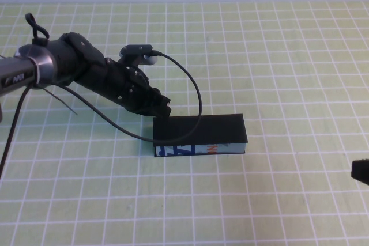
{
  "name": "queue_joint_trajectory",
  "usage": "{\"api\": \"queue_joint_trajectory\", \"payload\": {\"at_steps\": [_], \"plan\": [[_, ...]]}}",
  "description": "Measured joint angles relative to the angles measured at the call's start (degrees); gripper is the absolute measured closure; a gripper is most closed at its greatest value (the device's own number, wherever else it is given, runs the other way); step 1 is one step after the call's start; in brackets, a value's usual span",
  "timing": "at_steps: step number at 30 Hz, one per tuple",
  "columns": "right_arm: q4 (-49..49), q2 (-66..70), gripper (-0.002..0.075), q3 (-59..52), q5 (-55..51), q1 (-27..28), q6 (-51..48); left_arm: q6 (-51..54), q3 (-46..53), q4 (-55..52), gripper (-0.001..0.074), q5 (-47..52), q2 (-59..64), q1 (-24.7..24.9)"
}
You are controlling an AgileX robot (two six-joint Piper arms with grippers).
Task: Take glasses out of glasses case
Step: Pick up the glasses from the glasses case
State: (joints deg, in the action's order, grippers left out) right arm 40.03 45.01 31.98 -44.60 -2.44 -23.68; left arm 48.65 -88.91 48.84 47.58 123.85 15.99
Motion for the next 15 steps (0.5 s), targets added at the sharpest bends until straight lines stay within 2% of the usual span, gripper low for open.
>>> {"api": "queue_joint_trajectory", "payload": {"at_steps": [5, 10, 15], "plan": [[-0.1, 14.3, 0.0743, 9.4, -2.1, -3.3, -4.8, 0.0, 0.0, -0.2, 0.0739, 0.1, 0.0, 0.0], [-3.5, 25.7, 0.0743, 18.3, 0.5, -14.6, -5.8, 0.0, 0.0, -0.3, 0.0739, 0.1, 0.0, 0.0], [-12.4, 34.8, 0.0743, 26.2, 3.3, -26.8, -6.3, 0.0, 0.0, -0.3, 0.0739, 0.1, 0.0, 0.0]]}}
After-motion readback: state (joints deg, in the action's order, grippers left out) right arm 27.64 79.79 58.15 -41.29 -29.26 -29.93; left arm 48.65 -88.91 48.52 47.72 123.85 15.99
